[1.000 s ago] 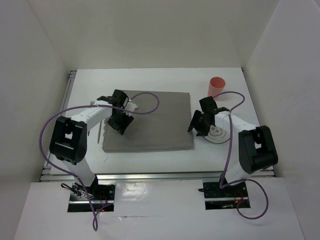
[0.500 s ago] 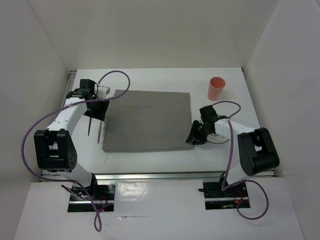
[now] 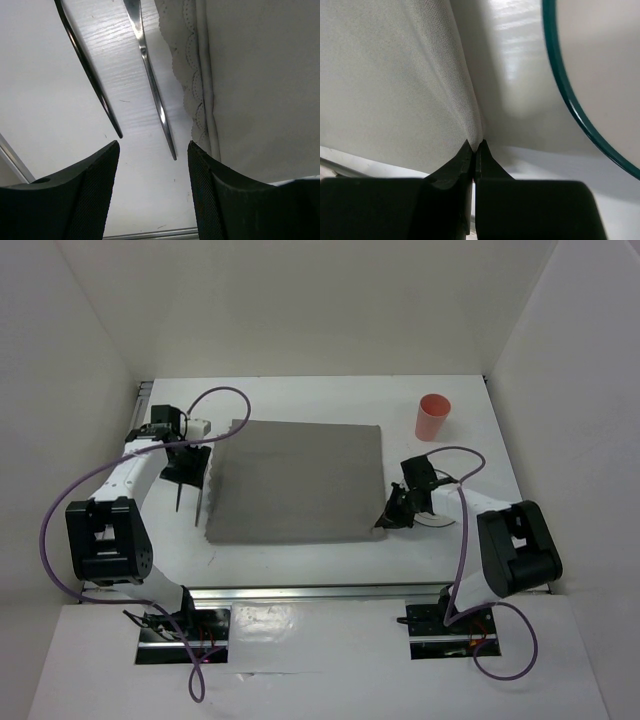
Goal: Set the dinner table for one person
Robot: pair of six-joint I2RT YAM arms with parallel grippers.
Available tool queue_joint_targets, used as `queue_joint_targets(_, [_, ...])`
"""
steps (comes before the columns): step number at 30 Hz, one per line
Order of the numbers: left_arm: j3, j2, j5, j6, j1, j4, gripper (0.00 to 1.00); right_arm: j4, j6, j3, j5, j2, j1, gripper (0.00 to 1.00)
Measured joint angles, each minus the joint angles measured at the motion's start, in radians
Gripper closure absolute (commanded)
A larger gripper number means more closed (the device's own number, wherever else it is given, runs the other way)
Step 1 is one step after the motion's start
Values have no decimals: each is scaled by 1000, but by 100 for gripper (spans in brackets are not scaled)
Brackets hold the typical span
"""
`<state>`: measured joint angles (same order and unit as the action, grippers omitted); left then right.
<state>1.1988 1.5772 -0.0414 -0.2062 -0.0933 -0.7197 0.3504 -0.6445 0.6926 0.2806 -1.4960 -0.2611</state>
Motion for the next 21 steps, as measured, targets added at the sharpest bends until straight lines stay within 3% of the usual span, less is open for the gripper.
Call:
queue_joint_targets(11, [-15, -1, 0, 0, -5, 6, 36, 32, 7, -39, -25, 58, 63, 100])
queue_joint_targets(13, [-15, -1, -2, 0, -5, 7, 36, 40, 11, -38, -26, 62, 71, 75])
queue_joint_targets(15, [-15, -1, -2, 0, -5, 8, 36, 53, 22, -37, -20, 68, 77, 36])
queue_joint_targets(18, [-18, -1, -5, 0, -5, 11, 36, 92, 42, -18, 0, 111, 83, 25])
queue_joint_targets(21, [-27, -1, -6, -1, -5, 12, 36, 169, 45, 23, -27, 178, 83, 0])
